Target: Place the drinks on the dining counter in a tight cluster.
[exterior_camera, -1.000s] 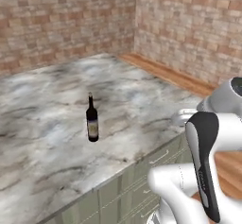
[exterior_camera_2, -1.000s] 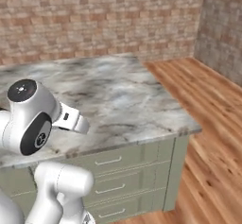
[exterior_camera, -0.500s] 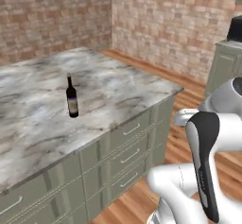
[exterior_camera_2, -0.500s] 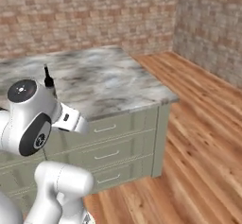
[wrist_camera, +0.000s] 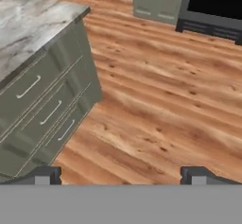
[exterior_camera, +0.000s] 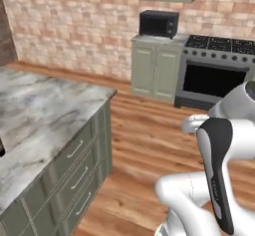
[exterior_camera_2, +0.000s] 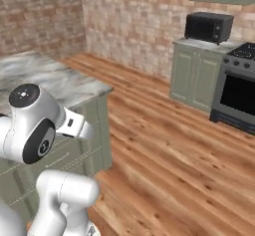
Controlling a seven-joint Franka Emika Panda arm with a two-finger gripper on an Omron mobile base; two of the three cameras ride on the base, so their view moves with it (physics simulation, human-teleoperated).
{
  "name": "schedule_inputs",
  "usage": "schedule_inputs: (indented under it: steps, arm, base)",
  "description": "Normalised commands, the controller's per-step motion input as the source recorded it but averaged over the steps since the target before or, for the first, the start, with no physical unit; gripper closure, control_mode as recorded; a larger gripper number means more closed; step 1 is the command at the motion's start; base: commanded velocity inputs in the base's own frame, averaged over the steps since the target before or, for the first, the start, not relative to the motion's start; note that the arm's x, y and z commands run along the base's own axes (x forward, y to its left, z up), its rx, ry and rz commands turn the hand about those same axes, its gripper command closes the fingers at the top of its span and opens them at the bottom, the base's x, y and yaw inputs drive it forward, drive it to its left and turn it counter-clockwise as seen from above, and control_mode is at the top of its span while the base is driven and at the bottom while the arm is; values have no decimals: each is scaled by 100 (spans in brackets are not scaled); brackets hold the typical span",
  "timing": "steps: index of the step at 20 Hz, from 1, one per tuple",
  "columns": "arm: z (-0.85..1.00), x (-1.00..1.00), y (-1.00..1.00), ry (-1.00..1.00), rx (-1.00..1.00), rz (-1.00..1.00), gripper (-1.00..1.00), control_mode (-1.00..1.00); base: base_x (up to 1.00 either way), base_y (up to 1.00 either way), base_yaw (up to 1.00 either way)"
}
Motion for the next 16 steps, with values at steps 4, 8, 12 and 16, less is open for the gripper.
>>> schedule_inputs:
  steps: [4, 8, 12, 16]
  arm:
    - [0, 0, 0, 0, 0, 0, -100, 100]
    - [0, 0, 0, 0, 0, 0, -100, 100]
    - [0, 0, 0, 0, 0, 0, -100, 100]
    - [0, 0, 0, 0, 0, 0, -100, 100]
  base:
    - [40, -21, -66]
    - [67, -28, -62]
    - [58, -5, -70]
    - [100, -2, -50]
